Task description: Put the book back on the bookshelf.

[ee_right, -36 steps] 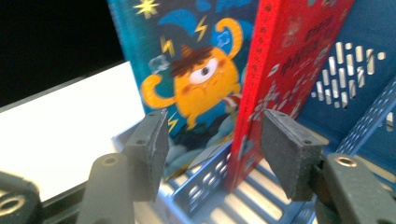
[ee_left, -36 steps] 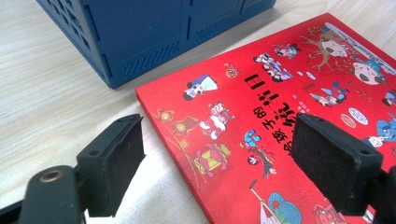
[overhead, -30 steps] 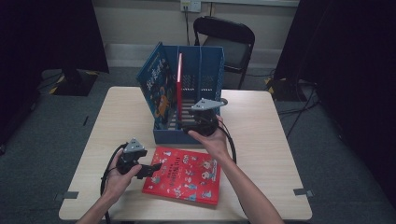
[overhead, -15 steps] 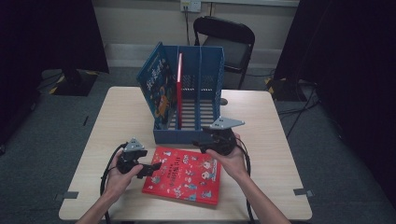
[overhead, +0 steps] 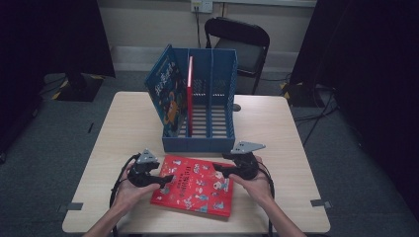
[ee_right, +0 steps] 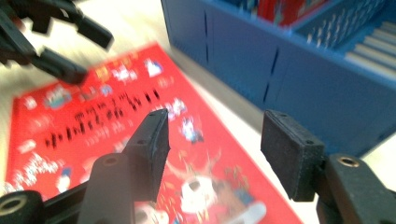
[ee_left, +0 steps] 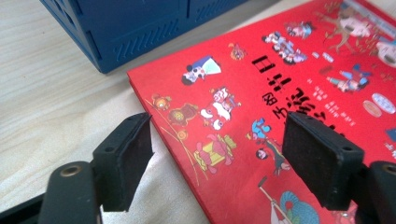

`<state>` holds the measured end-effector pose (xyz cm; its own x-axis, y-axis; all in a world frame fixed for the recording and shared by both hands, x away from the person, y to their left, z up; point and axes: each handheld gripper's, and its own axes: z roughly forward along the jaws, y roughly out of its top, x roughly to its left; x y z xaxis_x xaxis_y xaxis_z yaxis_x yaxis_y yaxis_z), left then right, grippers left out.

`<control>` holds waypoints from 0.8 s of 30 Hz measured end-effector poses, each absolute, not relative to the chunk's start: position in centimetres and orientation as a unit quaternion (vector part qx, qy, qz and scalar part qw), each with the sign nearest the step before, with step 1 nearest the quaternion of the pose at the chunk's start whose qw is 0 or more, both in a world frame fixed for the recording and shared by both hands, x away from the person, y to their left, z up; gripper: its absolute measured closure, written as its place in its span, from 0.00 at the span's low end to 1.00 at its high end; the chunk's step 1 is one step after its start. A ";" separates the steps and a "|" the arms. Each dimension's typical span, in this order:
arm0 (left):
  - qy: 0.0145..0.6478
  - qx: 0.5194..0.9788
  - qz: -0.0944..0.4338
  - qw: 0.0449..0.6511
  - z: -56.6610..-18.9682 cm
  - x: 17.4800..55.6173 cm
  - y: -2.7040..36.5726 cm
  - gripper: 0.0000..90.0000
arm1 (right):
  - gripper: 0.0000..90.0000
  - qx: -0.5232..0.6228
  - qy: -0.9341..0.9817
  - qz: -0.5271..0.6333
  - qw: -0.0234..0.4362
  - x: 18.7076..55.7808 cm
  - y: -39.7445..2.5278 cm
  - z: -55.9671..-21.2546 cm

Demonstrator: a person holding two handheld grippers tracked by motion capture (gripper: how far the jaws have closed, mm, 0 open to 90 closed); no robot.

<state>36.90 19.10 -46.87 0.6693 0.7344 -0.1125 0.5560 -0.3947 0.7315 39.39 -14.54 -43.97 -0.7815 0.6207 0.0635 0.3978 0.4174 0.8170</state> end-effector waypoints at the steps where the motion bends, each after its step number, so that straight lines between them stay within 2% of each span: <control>1: 0.391 0.828 0.114 0.386 -46.9 36.9 19.1 0.29 | 0.50 0.309 0.833 0.438 0.138 39.3 -14.6 -44.4; 5: 0.394 0.831 0.105 0.379 -47.4 36.9 18.6 0.34 | 0.47 0.313 0.843 0.418 0.132 39.4 -14.3 -45.4; 7: 0.391 0.832 0.119 0.374 -47.5 36.8 18.4 0.34 | 0.37 0.326 0.843 0.412 0.112 39.7 -14.1 -46.1; 9: 0.394 0.830 0.117 0.377 -47.5 36.8 18.4 0.35 | 0.36 0.330 0.846 0.405 0.109 39.8 -14.0 -46.5; 12: 0.390 0.830 0.118 0.382 -47.6 36.8 18.6 0.36 | 0.27 0.332 0.849 0.399 0.102 40.0 -13.6 -46.9; 21: 0.379 0.825 0.126 0.400 -48.1 36.7 18.9 0.38 | 0.27 0.313 0.842 0.422 0.125 40.0 -13.3 -47.9; 24: 0.377 0.824 0.127 0.403 -48.2 36.7 19.0 0.38 | 0.26 0.323 0.837 0.428 0.113 40.2 -13.4 -48.4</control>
